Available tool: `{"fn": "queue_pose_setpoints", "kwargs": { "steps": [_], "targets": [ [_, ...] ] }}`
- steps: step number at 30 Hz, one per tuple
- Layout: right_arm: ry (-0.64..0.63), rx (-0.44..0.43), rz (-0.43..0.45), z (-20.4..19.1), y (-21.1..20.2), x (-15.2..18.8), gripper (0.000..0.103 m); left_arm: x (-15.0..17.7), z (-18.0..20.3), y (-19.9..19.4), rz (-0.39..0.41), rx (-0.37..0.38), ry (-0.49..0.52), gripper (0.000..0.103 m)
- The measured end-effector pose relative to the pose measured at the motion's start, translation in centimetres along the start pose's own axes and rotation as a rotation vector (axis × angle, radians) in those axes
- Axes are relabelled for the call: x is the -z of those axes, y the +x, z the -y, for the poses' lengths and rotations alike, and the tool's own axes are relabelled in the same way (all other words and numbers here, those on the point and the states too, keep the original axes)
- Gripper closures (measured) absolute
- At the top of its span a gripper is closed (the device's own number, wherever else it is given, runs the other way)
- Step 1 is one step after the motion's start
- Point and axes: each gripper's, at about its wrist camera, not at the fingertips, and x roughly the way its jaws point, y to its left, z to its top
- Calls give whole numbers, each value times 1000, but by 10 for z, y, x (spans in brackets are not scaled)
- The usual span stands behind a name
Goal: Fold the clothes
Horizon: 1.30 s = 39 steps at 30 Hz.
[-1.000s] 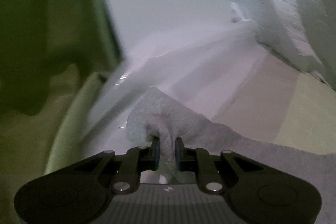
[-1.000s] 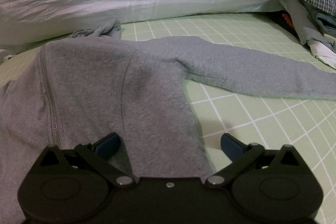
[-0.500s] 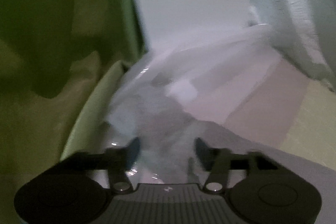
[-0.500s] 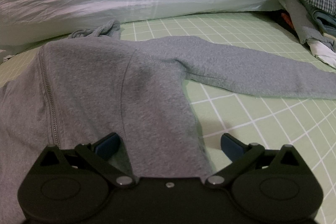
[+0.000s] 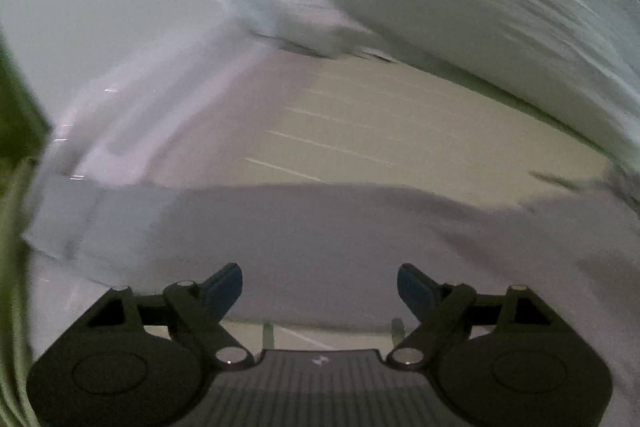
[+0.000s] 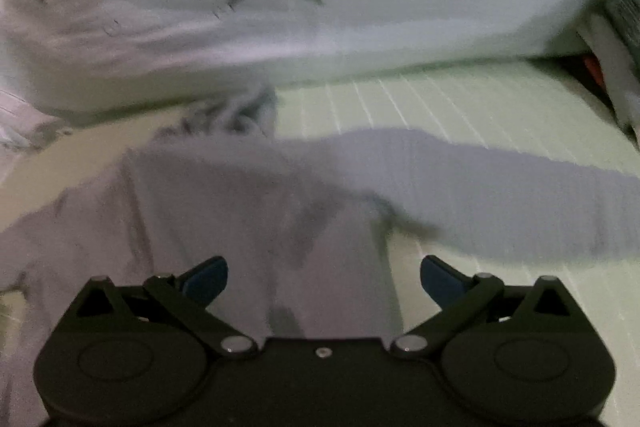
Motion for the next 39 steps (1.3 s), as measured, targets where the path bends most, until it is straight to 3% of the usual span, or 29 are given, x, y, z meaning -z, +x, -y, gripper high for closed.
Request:
{"fn": "queue_pose_setpoints", "kwargs": {
  "steps": [4,8,11,15,19,23,27,34,35,37,39],
  "targets": [
    [-20,-16,-8,3,4,-25,0,15,49,-3,-45,65,58,15],
    [-65,35,-31,-3,22,-52,0,27,94,8,-98,100,105,15],
    [-109,-15,-1,-7,39,-69,0,26,115,22,-128,127,132,15],
    [-96,-83,-13,-15,74,-96,2,17,132,41,-164,107,164,15],
    [-88,-138,-58,-30,110,-114,13,7,133,63,-209,57,142,9],
    [-75,-201,-102,-45,134,-119,21,-2,131,74,-215,74,112,4],
    [-80,-257,-126,-53,152,-125,58,-4,129,79,-205,83,108,0],
    [-132,-298,-161,-57,179,-148,58,-2,128,78,-178,100,122,0],
    [-140,-304,-166,-58,183,-151,61,-2,128,79,-175,101,123,0],
    [-155,-316,-176,-59,190,-157,95,-2,128,79,-171,102,123,0],
    [-170,-328,-186,-61,198,-164,96,-2,128,80,-168,103,123,0]
  ]
}}
